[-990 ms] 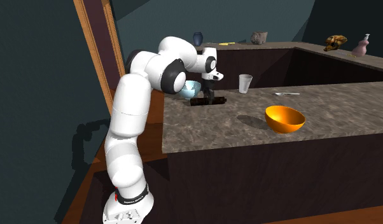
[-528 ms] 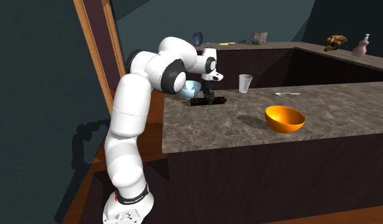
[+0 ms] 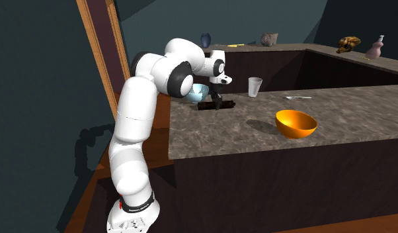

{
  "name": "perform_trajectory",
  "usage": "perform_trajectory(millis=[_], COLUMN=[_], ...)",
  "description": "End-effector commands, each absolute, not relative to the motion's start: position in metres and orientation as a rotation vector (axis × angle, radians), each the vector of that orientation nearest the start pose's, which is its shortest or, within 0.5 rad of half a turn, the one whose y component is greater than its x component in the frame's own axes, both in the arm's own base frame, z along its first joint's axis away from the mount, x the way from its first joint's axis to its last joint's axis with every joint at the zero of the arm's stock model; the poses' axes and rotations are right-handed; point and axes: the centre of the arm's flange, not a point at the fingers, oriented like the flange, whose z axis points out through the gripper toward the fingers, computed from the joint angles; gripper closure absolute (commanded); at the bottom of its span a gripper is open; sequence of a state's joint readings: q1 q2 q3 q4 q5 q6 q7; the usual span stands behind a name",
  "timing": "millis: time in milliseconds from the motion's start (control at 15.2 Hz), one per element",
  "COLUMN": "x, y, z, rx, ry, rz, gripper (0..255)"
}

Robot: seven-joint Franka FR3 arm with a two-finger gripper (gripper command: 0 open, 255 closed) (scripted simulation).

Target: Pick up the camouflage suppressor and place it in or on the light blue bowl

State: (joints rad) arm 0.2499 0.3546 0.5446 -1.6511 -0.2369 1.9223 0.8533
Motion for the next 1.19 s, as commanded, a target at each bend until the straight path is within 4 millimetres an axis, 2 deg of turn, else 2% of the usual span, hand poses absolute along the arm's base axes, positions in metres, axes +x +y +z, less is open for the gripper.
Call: perform_trajectory(millis=[0, 132, 1122], x=[0.489, 0.489, 0.489], y=[0.423, 0.423, 0.423], z=[0.428, 0.428, 0.507], rx=[-3.189, -3.189, -3.189], ry=[-0.003, -0.003, -0.003], rz=[-0.015, -0.015, -0.015], gripper=[255, 255, 255])
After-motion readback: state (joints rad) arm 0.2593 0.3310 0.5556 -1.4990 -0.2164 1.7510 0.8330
